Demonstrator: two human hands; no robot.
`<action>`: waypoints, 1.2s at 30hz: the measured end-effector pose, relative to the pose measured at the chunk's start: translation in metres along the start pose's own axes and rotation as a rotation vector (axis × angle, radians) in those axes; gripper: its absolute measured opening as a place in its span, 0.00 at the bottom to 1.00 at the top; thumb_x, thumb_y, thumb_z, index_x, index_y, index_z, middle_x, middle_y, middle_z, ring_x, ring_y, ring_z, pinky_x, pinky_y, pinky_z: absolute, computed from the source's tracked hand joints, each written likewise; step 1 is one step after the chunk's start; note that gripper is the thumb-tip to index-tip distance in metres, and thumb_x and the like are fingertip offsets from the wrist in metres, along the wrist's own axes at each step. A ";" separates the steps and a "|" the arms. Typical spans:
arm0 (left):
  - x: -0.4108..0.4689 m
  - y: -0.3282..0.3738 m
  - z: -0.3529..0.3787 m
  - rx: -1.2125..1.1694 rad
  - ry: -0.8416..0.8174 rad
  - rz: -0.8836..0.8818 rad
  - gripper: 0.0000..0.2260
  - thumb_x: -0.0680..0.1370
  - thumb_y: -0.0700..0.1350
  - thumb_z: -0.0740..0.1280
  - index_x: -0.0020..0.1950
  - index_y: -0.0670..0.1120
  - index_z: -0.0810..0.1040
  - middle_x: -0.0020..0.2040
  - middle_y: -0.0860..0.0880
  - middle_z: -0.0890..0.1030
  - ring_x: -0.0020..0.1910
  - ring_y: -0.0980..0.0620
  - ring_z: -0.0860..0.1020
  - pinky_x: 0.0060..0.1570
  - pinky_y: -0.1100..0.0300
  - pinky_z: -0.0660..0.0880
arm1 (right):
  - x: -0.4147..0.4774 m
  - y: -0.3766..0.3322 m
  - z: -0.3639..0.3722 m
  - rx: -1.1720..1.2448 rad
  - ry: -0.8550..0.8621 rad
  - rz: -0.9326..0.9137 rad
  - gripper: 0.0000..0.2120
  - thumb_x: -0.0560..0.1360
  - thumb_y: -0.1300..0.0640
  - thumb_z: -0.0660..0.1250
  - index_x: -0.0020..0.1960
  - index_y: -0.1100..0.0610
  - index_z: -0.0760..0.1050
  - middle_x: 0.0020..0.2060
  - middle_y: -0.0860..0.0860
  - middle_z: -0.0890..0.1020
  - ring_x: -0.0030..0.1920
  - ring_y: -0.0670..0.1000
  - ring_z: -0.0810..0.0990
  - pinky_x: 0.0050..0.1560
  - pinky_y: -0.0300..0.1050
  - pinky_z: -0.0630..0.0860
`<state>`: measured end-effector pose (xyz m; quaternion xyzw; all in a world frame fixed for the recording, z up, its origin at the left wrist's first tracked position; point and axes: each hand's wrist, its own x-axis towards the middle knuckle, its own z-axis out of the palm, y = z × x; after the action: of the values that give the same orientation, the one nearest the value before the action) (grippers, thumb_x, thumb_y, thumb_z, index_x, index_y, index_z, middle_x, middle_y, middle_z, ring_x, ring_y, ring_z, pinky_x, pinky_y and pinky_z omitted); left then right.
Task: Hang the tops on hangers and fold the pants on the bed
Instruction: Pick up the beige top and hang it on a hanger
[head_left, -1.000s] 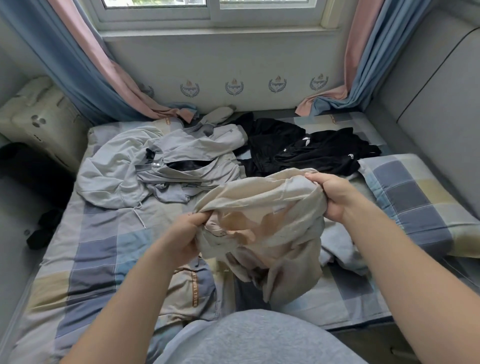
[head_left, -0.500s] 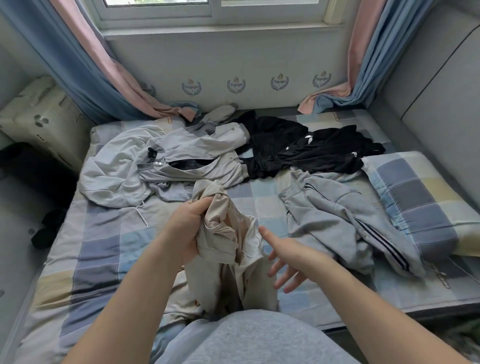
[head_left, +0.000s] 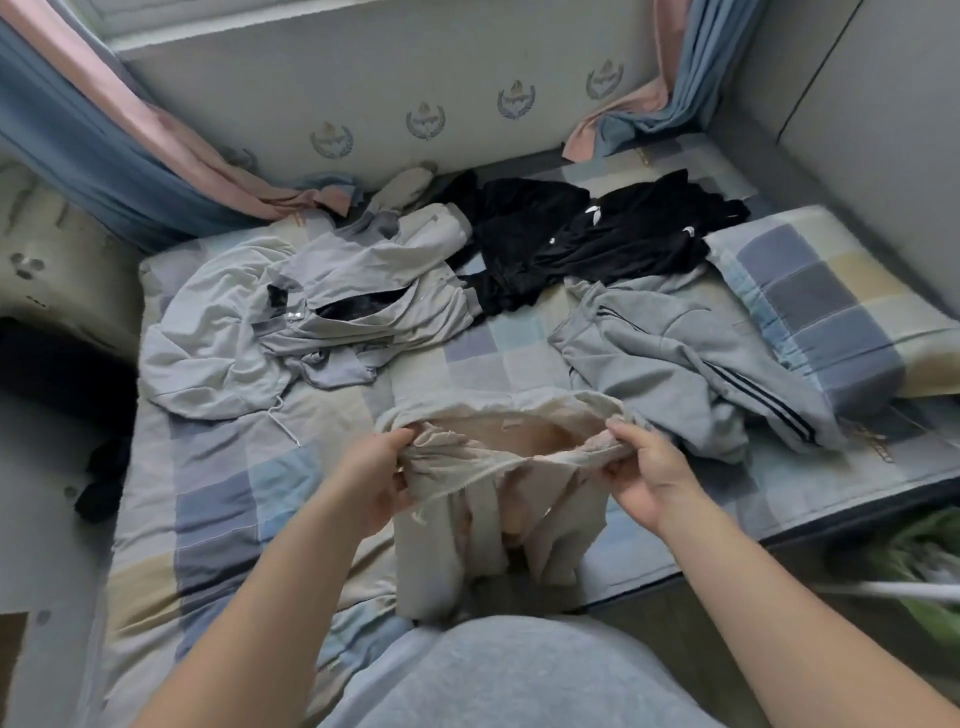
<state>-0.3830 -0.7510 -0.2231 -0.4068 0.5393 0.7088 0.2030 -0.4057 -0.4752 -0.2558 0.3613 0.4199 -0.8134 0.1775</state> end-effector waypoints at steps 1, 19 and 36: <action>0.004 -0.006 -0.001 -0.032 -0.032 -0.064 0.10 0.85 0.44 0.59 0.58 0.44 0.79 0.44 0.46 0.86 0.39 0.49 0.85 0.35 0.55 0.82 | -0.007 -0.003 -0.009 0.029 -0.001 -0.024 0.09 0.77 0.65 0.66 0.56 0.61 0.73 0.40 0.60 0.75 0.42 0.58 0.77 0.55 0.56 0.77; -0.027 -0.098 0.020 0.522 -0.625 -0.112 0.10 0.83 0.48 0.64 0.47 0.44 0.79 0.35 0.46 0.83 0.30 0.49 0.81 0.28 0.60 0.77 | -0.233 0.188 -0.111 0.608 0.542 -0.342 0.16 0.80 0.53 0.65 0.63 0.61 0.79 0.57 0.59 0.84 0.55 0.59 0.85 0.50 0.53 0.81; -0.287 -0.396 0.079 1.515 -1.259 0.043 0.13 0.79 0.55 0.68 0.42 0.47 0.80 0.40 0.44 0.83 0.41 0.45 0.81 0.51 0.47 0.80 | -0.528 0.394 -0.240 0.982 1.153 -0.668 0.20 0.83 0.52 0.59 0.45 0.60 0.87 0.47 0.60 0.87 0.45 0.57 0.87 0.37 0.47 0.82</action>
<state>0.0450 -0.5011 -0.2249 0.2926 0.6514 0.2664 0.6474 0.2896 -0.5184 -0.1777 0.6145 0.1271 -0.6011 -0.4948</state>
